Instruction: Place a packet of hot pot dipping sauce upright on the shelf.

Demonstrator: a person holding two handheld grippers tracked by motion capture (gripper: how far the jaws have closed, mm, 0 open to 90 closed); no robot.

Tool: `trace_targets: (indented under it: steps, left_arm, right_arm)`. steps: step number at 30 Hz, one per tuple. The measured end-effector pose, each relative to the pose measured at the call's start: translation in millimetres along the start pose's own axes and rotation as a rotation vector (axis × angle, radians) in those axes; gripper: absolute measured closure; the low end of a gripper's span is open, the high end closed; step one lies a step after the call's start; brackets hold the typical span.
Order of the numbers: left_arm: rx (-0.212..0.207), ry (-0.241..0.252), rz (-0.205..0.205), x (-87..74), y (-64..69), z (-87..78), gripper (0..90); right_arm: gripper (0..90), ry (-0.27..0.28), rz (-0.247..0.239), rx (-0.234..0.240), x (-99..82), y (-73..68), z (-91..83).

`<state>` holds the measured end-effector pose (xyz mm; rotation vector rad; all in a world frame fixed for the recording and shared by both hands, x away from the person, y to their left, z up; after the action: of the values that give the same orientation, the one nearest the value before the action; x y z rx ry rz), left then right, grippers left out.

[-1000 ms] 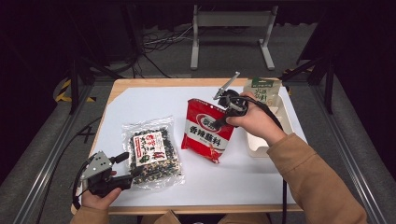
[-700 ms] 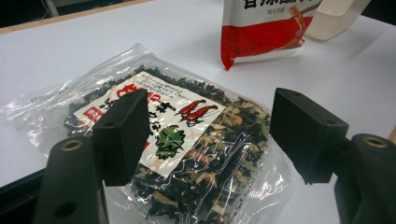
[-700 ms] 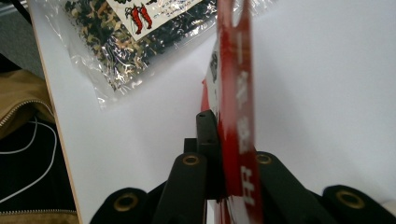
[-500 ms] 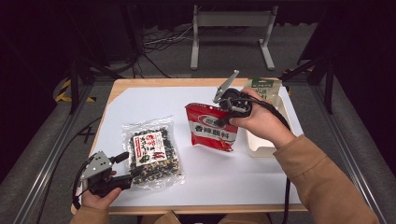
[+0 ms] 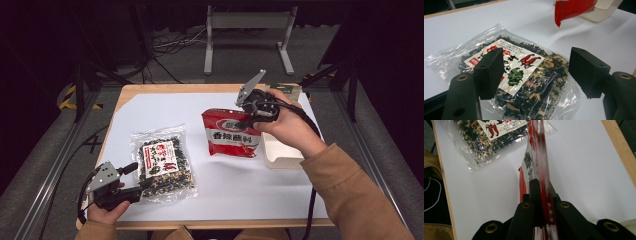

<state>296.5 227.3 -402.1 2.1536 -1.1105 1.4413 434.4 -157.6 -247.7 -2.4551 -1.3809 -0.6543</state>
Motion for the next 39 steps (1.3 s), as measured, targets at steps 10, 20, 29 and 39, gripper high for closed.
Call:
trace_targets:
  steps: [10, 20, 29, 39]
  left_arm:
    - [-0.002, 0.001, -0.008, 0.0, -1.2, 0.4, 29.3]
    - [0.002, 0.002, -0.014, -0.4, -2.2, 0.4, 29.3]
    - [0.003, 0.000, -0.015, -0.6, -2.6, 0.8, 29.2]
    - [0.005, 0.002, -0.018, -0.8, -2.9, 0.7, 29.2]
  right_arm:
    - [88.4, 0.059, -0.004, -0.041, -4.8, 11.7, -24.8]
    - [88.3, 0.089, 0.009, -0.105, -13.8, 25.9, -44.1]
    - [88.4, 0.118, 0.035, -0.153, -24.0, 44.9, -58.1]
    - [88.3, 0.139, 0.059, -0.199, -33.5, 63.1, -66.5]
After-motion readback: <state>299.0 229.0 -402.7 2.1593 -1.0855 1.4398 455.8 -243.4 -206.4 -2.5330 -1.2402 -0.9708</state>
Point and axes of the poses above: each handheld gripper's, and its own axes: z roughly forward along the jaws, x roughly out of its top, y roughly to its right, the point moved 1 cm from there along z, roughly forward along the jaws, and after that the axes turned 14 degrees about z, right-handed, at the moved point
